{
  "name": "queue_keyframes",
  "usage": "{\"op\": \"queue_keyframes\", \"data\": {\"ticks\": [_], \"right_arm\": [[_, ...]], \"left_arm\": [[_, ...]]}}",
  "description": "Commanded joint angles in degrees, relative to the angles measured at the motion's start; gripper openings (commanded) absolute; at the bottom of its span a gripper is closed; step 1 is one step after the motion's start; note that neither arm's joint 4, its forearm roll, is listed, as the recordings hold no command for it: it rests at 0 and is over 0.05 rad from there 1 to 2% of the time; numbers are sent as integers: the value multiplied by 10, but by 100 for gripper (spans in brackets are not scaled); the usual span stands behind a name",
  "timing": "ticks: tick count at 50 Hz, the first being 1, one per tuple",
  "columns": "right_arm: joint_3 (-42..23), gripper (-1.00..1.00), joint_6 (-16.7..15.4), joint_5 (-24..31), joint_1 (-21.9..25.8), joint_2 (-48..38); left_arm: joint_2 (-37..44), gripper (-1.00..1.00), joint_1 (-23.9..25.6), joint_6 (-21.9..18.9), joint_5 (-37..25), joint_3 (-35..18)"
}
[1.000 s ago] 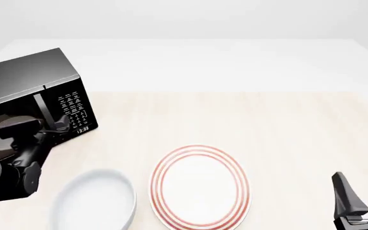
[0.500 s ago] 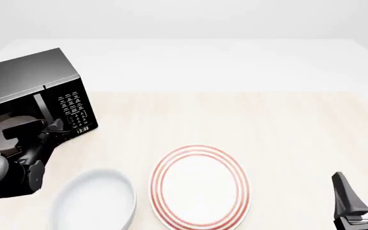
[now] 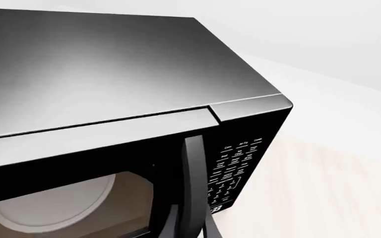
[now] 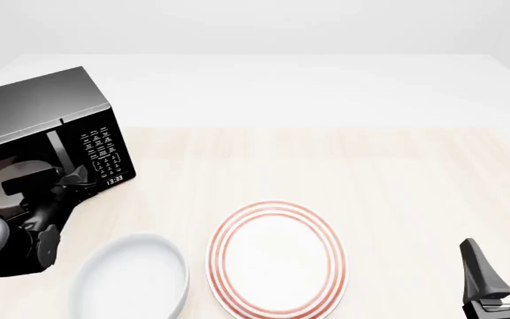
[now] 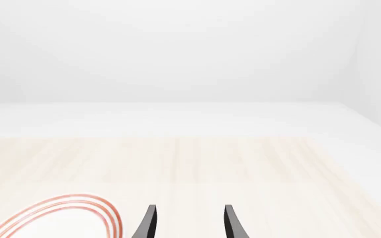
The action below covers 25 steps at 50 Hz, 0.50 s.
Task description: Open the microwave.
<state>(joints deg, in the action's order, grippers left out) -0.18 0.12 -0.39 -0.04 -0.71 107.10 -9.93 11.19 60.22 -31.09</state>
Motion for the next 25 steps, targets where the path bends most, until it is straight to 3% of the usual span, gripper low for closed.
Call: {"op": "queue_keyframes", "data": {"ticks": [1,25], "right_arm": [[0,100,0,0,0,0],[0,100,0,0,0,0]], "left_arm": [[-10,-100,14,-2,4,6],[-56,-100,26,-6,31,52]]}}
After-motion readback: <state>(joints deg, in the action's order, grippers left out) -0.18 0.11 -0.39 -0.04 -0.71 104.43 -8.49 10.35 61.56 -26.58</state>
